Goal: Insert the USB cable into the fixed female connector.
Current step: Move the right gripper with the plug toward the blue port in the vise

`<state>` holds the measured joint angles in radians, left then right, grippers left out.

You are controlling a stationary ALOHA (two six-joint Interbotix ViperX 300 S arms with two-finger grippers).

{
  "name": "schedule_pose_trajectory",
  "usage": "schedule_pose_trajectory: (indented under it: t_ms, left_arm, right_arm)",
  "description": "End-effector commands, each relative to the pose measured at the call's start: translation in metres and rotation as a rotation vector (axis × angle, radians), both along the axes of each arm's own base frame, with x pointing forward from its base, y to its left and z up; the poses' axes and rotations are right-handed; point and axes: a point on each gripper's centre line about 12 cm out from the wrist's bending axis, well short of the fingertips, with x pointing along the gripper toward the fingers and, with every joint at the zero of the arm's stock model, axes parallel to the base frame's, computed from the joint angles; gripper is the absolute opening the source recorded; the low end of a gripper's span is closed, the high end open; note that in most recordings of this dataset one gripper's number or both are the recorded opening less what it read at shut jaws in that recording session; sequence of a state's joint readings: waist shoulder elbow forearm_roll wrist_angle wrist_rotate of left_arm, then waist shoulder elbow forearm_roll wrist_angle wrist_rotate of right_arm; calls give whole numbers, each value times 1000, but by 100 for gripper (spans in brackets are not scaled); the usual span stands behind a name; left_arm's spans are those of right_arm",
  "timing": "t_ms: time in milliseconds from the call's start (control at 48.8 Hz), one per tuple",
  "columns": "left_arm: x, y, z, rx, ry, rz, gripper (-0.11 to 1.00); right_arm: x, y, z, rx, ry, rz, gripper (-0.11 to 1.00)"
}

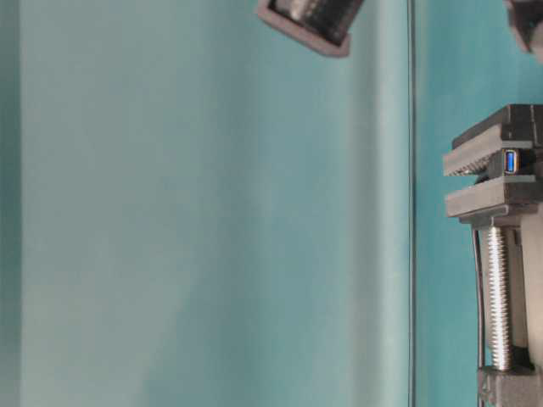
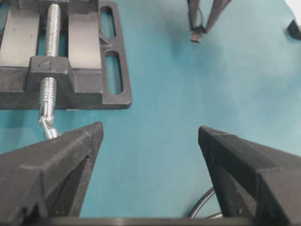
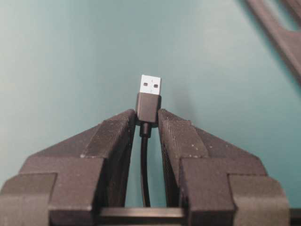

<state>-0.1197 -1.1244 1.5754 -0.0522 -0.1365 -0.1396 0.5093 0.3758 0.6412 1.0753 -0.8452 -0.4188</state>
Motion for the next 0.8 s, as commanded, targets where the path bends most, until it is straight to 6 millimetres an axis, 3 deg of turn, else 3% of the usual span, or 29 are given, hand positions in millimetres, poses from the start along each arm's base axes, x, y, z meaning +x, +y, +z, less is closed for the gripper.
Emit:
schedule_pose_trajectory:
  t_ms: [0, 533, 778]
  left_arm:
    - [3, 0, 4, -4, -10, 4, 94]
    - [3, 0, 5, -4, -13, 4, 94]
    - [3, 0, 5, -4, -13, 4, 94]
  right_arm:
    - [4, 2, 24, 32, -66, -79, 21]
    - [17, -4, 21, -84, -16, -558, 21]
    - [12, -3, 21, -72, 61, -740, 21]
